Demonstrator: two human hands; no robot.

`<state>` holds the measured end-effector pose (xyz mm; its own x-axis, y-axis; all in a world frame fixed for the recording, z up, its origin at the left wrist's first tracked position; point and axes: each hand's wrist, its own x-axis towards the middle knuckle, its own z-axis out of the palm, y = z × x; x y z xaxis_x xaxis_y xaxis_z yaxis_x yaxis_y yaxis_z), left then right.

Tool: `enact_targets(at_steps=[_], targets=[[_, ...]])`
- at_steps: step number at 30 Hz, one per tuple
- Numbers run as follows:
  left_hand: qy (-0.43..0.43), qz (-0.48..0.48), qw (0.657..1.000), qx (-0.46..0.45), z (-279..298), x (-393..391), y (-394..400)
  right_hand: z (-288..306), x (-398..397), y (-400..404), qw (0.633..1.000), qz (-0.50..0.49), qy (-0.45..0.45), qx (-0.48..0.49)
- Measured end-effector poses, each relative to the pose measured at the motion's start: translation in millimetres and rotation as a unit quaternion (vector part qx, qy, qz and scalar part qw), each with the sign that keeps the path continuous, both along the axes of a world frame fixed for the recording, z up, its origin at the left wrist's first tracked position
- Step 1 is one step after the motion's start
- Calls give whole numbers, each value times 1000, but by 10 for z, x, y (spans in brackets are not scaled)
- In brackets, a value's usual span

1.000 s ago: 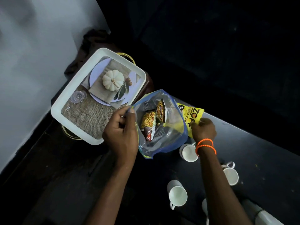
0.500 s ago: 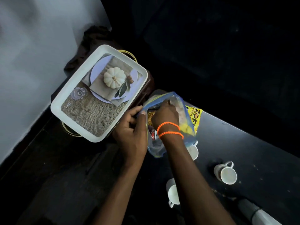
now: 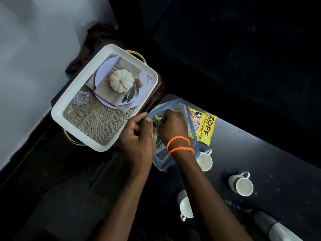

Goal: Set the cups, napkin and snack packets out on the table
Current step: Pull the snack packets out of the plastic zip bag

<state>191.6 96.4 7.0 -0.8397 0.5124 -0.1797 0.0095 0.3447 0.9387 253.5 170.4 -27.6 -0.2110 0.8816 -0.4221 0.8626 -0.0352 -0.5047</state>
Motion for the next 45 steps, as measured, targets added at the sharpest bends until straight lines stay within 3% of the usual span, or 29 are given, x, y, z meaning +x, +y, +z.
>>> enact_targets(at_steps=[3,6,10,12,15,20,22,24,26,28,30,32,33,35,37,39,42,45], targets=[[11,12,1000,-12,-28,-88,-11,496,82,-198,996,7,56,67],[4,25,1000,-8,-43,-159,-20,1044,375,-341,978,-24,173,117],[4,27,1000,-12,-45,-220,-15,1254,965,-134,930,-170,287,154],[4,26,1000,-11,-36,-231,-21,1029,1144,36,913,-264,273,152],[11,19,1000,-9,-9,-212,-37,442,1270,222,893,-361,258,71],[13,10,1000,-6,1,-211,-64,-347,1228,247,918,-337,206,-34],[11,7,1000,-9,-12,-217,-80,-510,1146,191,949,-287,127,-29],[8,0,1000,-5,-11,-215,-96,-528,1110,122,958,-282,46,30],[0,-8,1000,1,-9,-204,-106,-345,1108,71,934,-331,49,126],[-4,-11,1000,-1,-27,-212,-126,-39,1022,-24,894,-357,138,234],[-12,-13,1000,0,-36,-211,-127,318,811,-143,872,-309,235,298],[-10,-12,1000,1,-49,-200,-127,508,510,-230,902,-207,284,251],[-5,-9,1000,0,-49,-193,-124,512,343,-229,935,-146,261,190],[2,-11,1000,0,-35,-177,-125,353,11,-174,989,-39,133,52],[7,-16,1000,0,-26,-166,-128,108,-251,-118,995,-20,47,-81],[6,-17,1000,-4,-35,-165,-141,-116,-385,-106,983,-44,37,-175],[4,-17,1000,-4,-59,-180,-182,-260,-431,-136,979,-59,25,-195],[16,-2,1000,-12,-106,-244,-219,-126,-413,-156,993,-30,9,-115]])
